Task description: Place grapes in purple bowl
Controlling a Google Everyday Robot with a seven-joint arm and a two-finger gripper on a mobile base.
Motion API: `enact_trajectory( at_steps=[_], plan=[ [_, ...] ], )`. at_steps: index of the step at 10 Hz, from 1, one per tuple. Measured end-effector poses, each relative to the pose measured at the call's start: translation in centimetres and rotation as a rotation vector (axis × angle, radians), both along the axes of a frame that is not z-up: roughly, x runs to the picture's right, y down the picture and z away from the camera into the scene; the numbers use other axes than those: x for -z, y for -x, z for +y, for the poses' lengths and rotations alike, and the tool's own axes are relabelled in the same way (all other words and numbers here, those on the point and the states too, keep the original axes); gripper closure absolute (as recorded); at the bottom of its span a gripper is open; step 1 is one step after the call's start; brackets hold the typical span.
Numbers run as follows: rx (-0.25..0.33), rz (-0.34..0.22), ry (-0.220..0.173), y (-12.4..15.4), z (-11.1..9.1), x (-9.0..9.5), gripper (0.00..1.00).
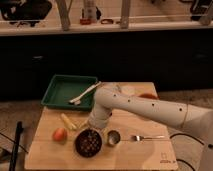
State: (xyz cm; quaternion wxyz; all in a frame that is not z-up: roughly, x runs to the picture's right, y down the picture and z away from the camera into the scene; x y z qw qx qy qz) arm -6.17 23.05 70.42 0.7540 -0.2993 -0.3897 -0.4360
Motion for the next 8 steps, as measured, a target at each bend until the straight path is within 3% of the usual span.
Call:
enact_trajectory(
  at_steps=[8],
  plan=[
    [0.004, 0.003, 0.012, -0.14, -0.36, -0.02, 0.22]
  ],
)
